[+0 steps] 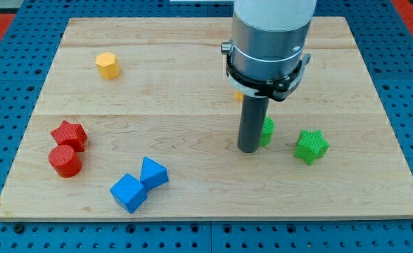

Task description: Place the blue cube at the top of the blue triangle

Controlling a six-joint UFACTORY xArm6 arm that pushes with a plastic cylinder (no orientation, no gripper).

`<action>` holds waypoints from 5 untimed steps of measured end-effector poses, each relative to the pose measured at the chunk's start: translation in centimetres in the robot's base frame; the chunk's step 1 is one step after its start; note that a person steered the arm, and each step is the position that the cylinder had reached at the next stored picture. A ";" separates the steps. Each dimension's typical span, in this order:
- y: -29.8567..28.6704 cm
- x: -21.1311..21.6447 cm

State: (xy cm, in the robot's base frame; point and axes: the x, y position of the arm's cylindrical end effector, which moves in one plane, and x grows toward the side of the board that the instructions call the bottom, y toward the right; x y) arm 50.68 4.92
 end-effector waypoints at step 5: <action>-10.9 11.1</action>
State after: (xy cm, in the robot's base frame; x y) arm 61.80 -6.02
